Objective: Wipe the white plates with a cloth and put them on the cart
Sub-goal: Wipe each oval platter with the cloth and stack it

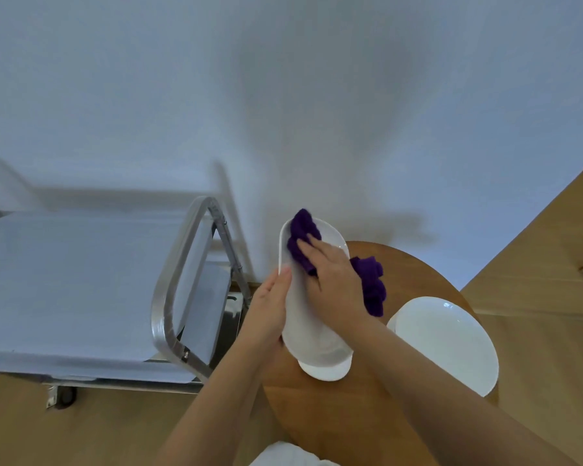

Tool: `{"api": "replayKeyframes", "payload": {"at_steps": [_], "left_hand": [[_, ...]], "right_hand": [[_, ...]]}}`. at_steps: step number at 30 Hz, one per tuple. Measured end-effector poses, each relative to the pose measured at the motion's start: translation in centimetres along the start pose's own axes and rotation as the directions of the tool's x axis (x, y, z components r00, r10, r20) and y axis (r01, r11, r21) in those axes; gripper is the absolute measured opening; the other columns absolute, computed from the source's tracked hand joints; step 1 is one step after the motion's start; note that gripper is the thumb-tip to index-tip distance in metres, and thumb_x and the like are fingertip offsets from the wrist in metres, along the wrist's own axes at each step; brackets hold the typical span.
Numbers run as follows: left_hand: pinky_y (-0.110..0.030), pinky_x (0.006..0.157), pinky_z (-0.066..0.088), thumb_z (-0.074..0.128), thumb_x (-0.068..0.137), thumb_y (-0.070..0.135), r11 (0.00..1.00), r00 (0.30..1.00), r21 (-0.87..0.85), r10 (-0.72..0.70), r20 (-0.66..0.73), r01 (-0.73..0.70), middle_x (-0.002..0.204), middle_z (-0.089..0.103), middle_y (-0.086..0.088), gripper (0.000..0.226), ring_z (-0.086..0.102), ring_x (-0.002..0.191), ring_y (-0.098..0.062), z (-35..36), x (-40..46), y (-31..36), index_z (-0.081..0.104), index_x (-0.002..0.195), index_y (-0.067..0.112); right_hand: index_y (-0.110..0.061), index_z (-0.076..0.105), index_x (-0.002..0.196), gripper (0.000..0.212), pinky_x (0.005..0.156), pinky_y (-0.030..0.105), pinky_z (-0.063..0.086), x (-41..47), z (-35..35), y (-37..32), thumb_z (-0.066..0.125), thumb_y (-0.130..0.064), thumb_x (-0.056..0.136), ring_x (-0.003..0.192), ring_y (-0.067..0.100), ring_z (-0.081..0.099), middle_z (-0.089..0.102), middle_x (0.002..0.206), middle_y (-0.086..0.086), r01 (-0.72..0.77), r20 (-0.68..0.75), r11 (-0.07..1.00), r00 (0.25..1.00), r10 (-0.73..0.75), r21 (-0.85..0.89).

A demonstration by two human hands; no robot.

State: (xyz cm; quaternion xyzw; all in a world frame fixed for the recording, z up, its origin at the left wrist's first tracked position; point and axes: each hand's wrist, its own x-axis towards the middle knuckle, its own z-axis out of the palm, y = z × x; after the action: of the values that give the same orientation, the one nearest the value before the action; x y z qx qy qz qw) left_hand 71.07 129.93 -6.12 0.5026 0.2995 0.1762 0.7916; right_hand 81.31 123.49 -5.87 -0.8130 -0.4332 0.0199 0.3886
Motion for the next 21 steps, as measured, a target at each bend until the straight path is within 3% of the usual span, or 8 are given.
{"api": "replayKeyframes", "payload": {"at_steps": [3,7,10,13,16,18,21], "left_hand": [[-0.040,0.100,0.046,0.053,0.079,0.052,0.999,0.996,-0.020,0.030,-0.079,-0.032,0.119,0.068,-0.001,0.050,0.061,0.115,-0.019,-0.4,0.5,-0.1,0.062,0.122,0.027],[-0.035,0.085,0.053,0.058,0.080,0.048,0.991,0.978,-0.133,-0.050,-0.203,0.023,0.101,0.073,-0.008,0.042,0.068,0.100,-0.022,-1.2,1.7,-0.2,0.068,0.104,0.016],[-0.043,0.092,0.052,0.052,0.091,0.047,0.995,0.954,-0.029,-0.100,-0.284,0.095,0.105,0.070,-0.009,0.033,0.065,0.103,-0.026,-1.9,3.0,-0.5,0.066,0.104,0.020],[-0.051,0.097,0.048,0.046,0.095,0.048,0.989,0.958,0.086,-0.090,-0.271,0.118,0.115,0.065,-0.007,0.024,0.059,0.110,-0.029,-2.4,4.3,-0.9,0.060,0.103,0.030],[-0.042,0.083,0.053,0.043,0.097,0.047,0.972,0.960,0.184,-0.094,-0.265,0.146,0.108,0.064,-0.006,0.025,0.061,0.099,-0.025,-3.4,5.8,-1.6,0.057,0.096,0.027],[-0.036,0.075,0.052,0.041,0.098,0.045,0.943,0.955,0.270,-0.119,-0.270,0.194,0.104,0.062,-0.008,0.027,0.061,0.093,-0.023,-4.3,7.6,-2.6,0.055,0.098,0.022],[-0.035,0.072,0.051,0.040,0.100,0.042,0.900,0.937,0.332,-0.186,-0.295,0.283,0.100,0.064,-0.003,0.028,0.061,0.092,-0.020,-5.8,11.0,-3.9,0.057,0.101,0.021]], "right_hand": [[-0.018,0.056,0.128,0.045,0.100,0.021,0.031,-1.7,0.6,-1.1,0.052,-0.004,0.086,0.124,0.016,0.048,0.055,0.133,-0.001,0.098,0.059,0.994,0.993,-0.100,0.041],[-0.016,0.058,0.126,0.045,0.103,0.016,0.027,-4.2,0.8,-1.4,0.047,-0.004,0.083,0.124,0.013,0.047,0.055,0.132,-0.002,0.070,0.171,0.987,0.981,-0.095,0.145],[-0.017,0.061,0.123,0.042,0.099,0.011,0.027,-5.8,0.5,-0.7,0.053,-0.002,0.084,0.121,0.012,0.049,0.057,0.130,-0.005,0.069,0.264,0.984,0.958,-0.112,0.164],[-0.015,0.067,0.115,0.034,0.094,0.011,0.029,-6.8,0.6,1.1,0.062,-0.006,0.083,0.112,0.015,0.057,0.062,0.123,-0.002,0.084,0.336,0.990,0.935,-0.118,0.115],[-0.023,0.061,0.122,0.033,0.091,0.003,0.027,-6.6,1.1,3.9,0.057,-0.019,0.089,0.113,0.008,0.054,0.060,0.127,-0.008,0.017,0.487,1.000,0.873,-0.014,-0.002],[-0.025,0.057,0.125,0.033,0.091,0.009,0.037,-6.3,1.9,5.8,0.050,-0.024,0.093,0.108,0.005,0.053,0.059,0.124,-0.009,-0.127,0.546,0.989,0.825,0.146,-0.074],[-0.024,0.057,0.119,0.027,0.079,0.010,0.043,-6.3,3.5,7.8,0.047,-0.020,0.094,0.092,0.002,0.056,0.061,0.113,-0.010,-0.423,0.420,0.906,0.820,0.389,-0.014]]}}
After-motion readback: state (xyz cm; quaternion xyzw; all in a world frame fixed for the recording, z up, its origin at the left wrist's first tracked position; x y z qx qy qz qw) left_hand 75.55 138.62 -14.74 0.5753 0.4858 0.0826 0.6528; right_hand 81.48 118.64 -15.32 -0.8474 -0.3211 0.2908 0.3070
